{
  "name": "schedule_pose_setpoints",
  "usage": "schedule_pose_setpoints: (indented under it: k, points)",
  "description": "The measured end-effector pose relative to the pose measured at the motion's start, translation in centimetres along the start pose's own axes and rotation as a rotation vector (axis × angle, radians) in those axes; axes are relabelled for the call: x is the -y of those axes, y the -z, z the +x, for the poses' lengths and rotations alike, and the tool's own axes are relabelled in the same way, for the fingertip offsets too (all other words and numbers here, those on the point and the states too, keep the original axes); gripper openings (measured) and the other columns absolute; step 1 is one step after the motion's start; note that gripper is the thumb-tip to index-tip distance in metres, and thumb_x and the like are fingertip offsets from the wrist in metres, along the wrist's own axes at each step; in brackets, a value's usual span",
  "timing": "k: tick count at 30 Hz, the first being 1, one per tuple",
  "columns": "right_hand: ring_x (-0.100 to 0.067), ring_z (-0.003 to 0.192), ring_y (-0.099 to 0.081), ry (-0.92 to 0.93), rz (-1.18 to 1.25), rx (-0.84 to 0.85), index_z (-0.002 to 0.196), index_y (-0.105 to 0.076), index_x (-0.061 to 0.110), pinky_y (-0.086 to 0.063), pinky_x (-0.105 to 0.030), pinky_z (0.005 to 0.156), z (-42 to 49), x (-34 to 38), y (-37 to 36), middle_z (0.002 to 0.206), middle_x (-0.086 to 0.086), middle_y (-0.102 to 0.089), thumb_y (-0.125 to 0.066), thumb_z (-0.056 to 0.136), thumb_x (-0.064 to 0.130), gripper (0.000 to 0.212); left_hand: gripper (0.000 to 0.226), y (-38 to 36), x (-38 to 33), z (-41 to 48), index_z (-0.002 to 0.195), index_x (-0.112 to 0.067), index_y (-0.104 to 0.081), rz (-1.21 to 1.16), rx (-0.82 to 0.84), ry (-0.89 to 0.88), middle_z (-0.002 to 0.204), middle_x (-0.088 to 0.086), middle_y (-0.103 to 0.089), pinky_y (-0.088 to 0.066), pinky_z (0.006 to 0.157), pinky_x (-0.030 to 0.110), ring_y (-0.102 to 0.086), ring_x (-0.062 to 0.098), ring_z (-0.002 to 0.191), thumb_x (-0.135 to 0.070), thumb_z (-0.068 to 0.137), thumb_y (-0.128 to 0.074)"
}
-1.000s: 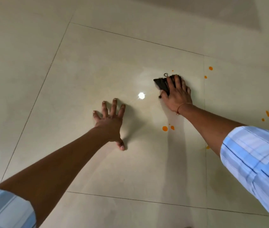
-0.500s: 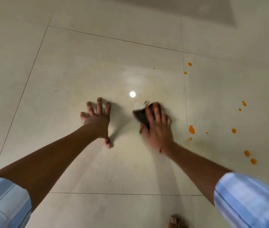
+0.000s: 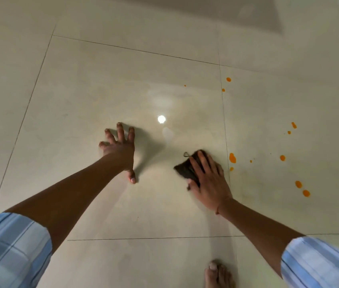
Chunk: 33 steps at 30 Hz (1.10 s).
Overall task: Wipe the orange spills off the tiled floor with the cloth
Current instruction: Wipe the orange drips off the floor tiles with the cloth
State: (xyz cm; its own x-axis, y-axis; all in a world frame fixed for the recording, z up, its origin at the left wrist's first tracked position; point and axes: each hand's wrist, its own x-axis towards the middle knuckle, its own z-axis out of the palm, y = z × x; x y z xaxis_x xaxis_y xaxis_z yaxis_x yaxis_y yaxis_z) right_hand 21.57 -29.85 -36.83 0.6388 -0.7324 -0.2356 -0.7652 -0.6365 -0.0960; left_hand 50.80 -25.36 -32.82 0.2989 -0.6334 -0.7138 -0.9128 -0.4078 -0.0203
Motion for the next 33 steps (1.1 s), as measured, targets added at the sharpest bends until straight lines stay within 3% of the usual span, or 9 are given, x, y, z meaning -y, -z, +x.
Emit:
schedule_pose_setpoints:
  k: [6,8,10,14,18,22,27,31,33]
  points:
    - [-0.028,0.147,-0.013,-0.32,-0.034,-0.037,0.153,-0.021,0.024,-0.014,-0.051,0.116,7.0,-6.8,2.2,0.162,-0.007,-0.015,-0.024,0.091,0.049,0.067,0.171,0.7,-1.2,0.7,0.14,-0.014,0.038,-0.012,0.043,0.07,0.148,0.023,0.039,-0.026,0.105,0.067,0.014,0.057,0.138,-0.049,0.038,-0.094]
    - [-0.028,0.148,-0.01,-0.397,0.005,-0.07,0.153,-0.021,0.023,-0.014,-0.05,0.116,4.5,-7.3,1.4,0.162,-0.007,-0.014,-0.025,0.091,0.048,0.067,0.166,0.7,-2.1,0.4,0.146,-0.013,0.029,-0.056,-0.015,0.048,0.152,0.022,0.033,-0.024,0.107,0.065,0.011,0.053,0.141,-0.057,0.04,-0.091]
    - [-0.029,0.148,-0.009,-0.45,0.023,-0.079,0.153,-0.02,0.022,-0.017,-0.049,0.116,0.2,-6.9,0.4,0.162,-0.008,-0.013,-0.024,0.091,0.049,0.069,0.161,0.4,-4.4,0.1,0.15,-0.018,0.021,-0.102,-0.117,-0.083,0.155,0.015,0.031,-0.016,0.111,0.063,0.013,0.047,0.143,-0.063,0.04,-0.087]
    - [-0.03,0.148,-0.007,-0.454,0.034,-0.044,0.154,-0.018,0.023,-0.014,-0.048,0.118,0.4,-8.1,0.3,0.162,-0.008,-0.011,-0.023,0.091,0.051,0.069,0.154,-1.7,-10.6,-0.9,0.151,-0.022,0.016,0.031,-0.126,-0.361,0.156,0.011,0.031,-0.004,0.113,0.063,0.021,0.043,0.142,-0.064,0.043,-0.085]
    - [-0.03,0.147,-0.01,-0.541,0.061,-0.13,0.153,-0.023,0.022,-0.015,-0.048,0.117,1.8,-8.1,0.1,0.162,-0.009,-0.013,-0.025,0.092,0.05,0.068,0.154,-2.4,-11.3,-0.1,0.15,-0.023,0.019,0.059,-0.134,-0.361,0.154,0.012,0.034,0.001,0.111,0.065,0.027,0.044,0.14,-0.064,0.044,-0.085]
    - [-0.03,0.147,-0.01,-0.478,0.044,-0.065,0.153,-0.021,0.023,-0.017,-0.047,0.117,-1.4,-9.5,-0.1,0.161,-0.009,-0.014,-0.022,0.09,0.051,0.069,0.154,-1.7,-12.2,-0.6,0.15,-0.019,0.019,0.13,-0.108,-0.349,0.154,0.015,0.033,-0.002,0.112,0.065,0.025,0.047,0.14,-0.061,0.045,-0.086]
    - [-0.034,0.146,-0.012,-0.697,0.129,-0.134,0.153,-0.021,0.02,-0.017,-0.049,0.116,2.7,-9.9,0.4,0.161,-0.012,-0.014,-0.02,0.09,0.053,0.071,0.148,-1.2,-13.5,-0.5,0.151,-0.019,0.014,0.233,-0.107,-0.48,0.156,0.014,0.028,-0.007,0.114,0.064,0.022,0.044,0.142,-0.053,0.05,-0.088]
    - [-0.031,0.148,-0.009,-0.491,0.074,-0.072,0.153,-0.02,0.022,-0.02,-0.048,0.115,-2.5,-9.9,-0.2,0.162,-0.01,-0.012,-0.021,0.091,0.052,0.07,0.15,-1.0,-13.7,-0.2,0.151,-0.02,0.017,0.214,-0.069,-0.492,0.154,0.013,0.033,-0.005,0.113,0.066,0.026,0.044,0.14,-0.049,0.05,-0.09]
    - [-0.031,0.148,-0.009,-0.53,0.088,-0.05,0.154,-0.018,0.023,-0.02,-0.049,0.116,-2.1,-11.4,0.1,0.162,-0.01,-0.012,-0.024,0.093,0.051,0.067,0.152,-0.7,-13.9,-0.3,0.15,-0.019,0.019,0.224,-0.049,-0.473,0.153,0.013,0.034,-0.006,0.111,0.068,0.028,0.046,0.139,-0.047,0.049,-0.091]
